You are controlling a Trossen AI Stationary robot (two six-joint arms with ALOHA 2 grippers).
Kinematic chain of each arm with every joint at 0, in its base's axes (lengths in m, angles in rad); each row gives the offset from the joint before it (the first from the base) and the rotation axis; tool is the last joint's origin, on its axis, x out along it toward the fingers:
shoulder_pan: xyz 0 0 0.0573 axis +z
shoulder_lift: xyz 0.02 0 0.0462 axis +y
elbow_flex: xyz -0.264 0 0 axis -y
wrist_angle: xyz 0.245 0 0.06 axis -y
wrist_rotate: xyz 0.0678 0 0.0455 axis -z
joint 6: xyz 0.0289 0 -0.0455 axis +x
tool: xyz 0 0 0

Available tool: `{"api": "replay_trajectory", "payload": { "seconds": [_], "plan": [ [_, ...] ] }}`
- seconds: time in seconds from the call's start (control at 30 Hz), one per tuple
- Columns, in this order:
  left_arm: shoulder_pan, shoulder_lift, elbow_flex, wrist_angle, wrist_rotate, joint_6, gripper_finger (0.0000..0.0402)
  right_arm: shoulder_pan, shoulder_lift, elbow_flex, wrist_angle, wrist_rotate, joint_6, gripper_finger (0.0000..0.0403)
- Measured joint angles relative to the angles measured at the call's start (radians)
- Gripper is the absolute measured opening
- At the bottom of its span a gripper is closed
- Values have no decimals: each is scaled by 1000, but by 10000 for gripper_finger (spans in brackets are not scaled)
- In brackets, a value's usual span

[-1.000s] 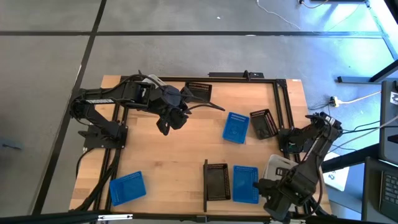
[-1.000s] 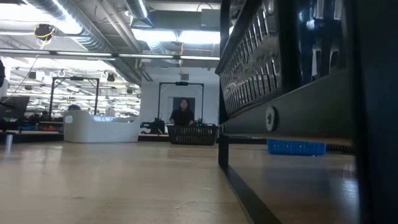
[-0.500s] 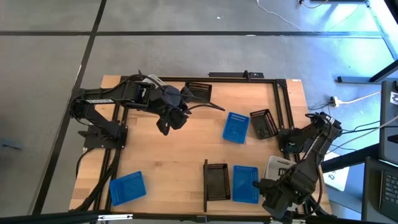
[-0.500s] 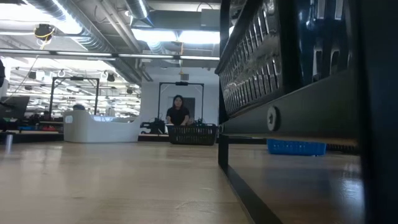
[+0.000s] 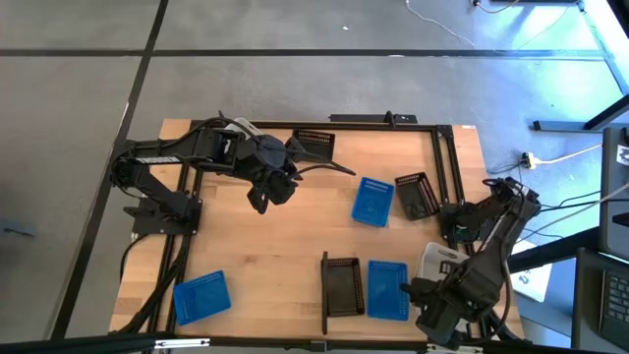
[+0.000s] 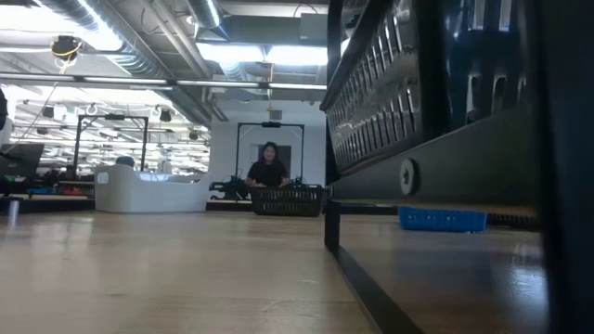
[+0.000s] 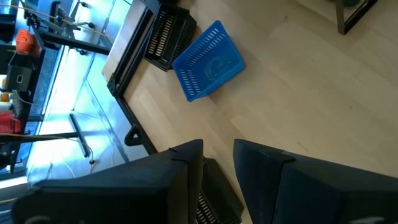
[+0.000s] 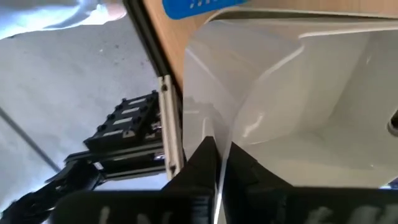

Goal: Stack baskets on shelf by color
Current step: Stack the bottom gray bin on top of the gray bin on the shelf

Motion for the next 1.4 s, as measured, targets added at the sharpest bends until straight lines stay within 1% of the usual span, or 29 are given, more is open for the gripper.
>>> {"api": "replay_trajectory", "payload": {
  "seconds": [0.23, 0.5, 0.63, 0.87, 0.93, 1.23, 1.4],
  "plan": [
    [0, 0, 0, 0, 0, 0, 82, 0, -2, -69, 51, -35, -14, 0],
    [0, 0, 0, 0, 0, 0, 82, 0, -3, -76, 56, -46, -13, 1],
    [0, 0, 0, 0, 0, 1, 82, 0, -2, -78, 65, -44, -9, 16],
    [0, 0, 0, 0, 0, 1, 82, 0, 2, -80, 76, -34, -13, 67],
    [0, 0, 0, 0, 0, 1, 82, 0, 2, -78, 78, -35, -14, 75],
    [0, 0, 0, 0, 0, 1, 82, -1, -7, -76, 81, -47, 14, 79],
    [0, 0, 0, 0, 0, 0, 82, -3, -7, -78, 98, 17, 7, 78]
  ]
}}
